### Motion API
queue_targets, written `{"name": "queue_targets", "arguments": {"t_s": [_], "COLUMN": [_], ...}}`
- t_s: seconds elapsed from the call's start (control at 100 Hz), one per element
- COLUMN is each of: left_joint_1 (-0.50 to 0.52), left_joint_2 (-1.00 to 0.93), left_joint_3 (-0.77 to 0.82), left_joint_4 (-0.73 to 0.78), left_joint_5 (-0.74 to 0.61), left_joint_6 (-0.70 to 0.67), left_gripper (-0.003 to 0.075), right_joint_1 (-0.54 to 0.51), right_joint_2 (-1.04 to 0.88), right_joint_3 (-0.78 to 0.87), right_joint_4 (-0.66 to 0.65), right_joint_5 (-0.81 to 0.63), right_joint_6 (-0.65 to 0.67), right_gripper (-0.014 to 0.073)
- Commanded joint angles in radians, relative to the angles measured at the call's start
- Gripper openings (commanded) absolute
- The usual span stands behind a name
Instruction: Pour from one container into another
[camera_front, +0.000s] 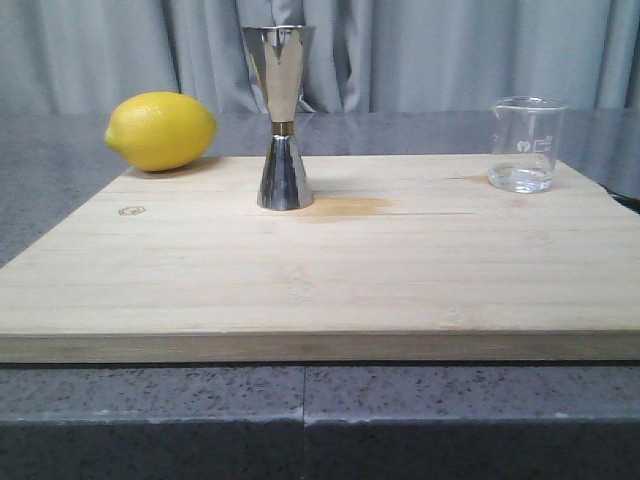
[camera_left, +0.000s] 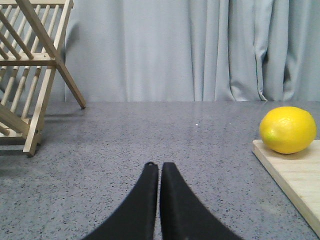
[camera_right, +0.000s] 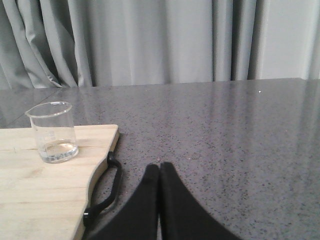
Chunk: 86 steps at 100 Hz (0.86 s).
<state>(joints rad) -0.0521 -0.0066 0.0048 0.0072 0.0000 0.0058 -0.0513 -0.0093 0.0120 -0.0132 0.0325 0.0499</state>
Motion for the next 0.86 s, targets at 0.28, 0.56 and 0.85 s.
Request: {"name": "queue_targets", "arguments": {"t_s": [0.28,0.56,0.85], "left_joint_1": [-0.009,-0.009,-0.009], "left_joint_2": [-0.02,-0.02,-0.02], "left_joint_3": [0.028,0.028,0.028], "left_joint_4": [-0.007,-0.007,-0.007], "left_joint_5": [-0.085,-0.085,-0.085], "left_joint_6": [-0.006,-0.006,-0.006], "left_gripper": [-0.0019,-0.0019,-0.0019], "right_joint_1": [-0.005,-0.005,-0.005], "right_joint_2": [-0.019,-0.019,-0.019], "right_joint_3": [0.009,0.009,0.009], "right_joint_4": [-0.01,-0.01,-0.01], "right_joint_5": [-0.072,-0.072,-0.072], "right_joint_6": [0.023,0.023,0.023], "right_gripper": [-0.0072,-0.0072,-0.0072]}}
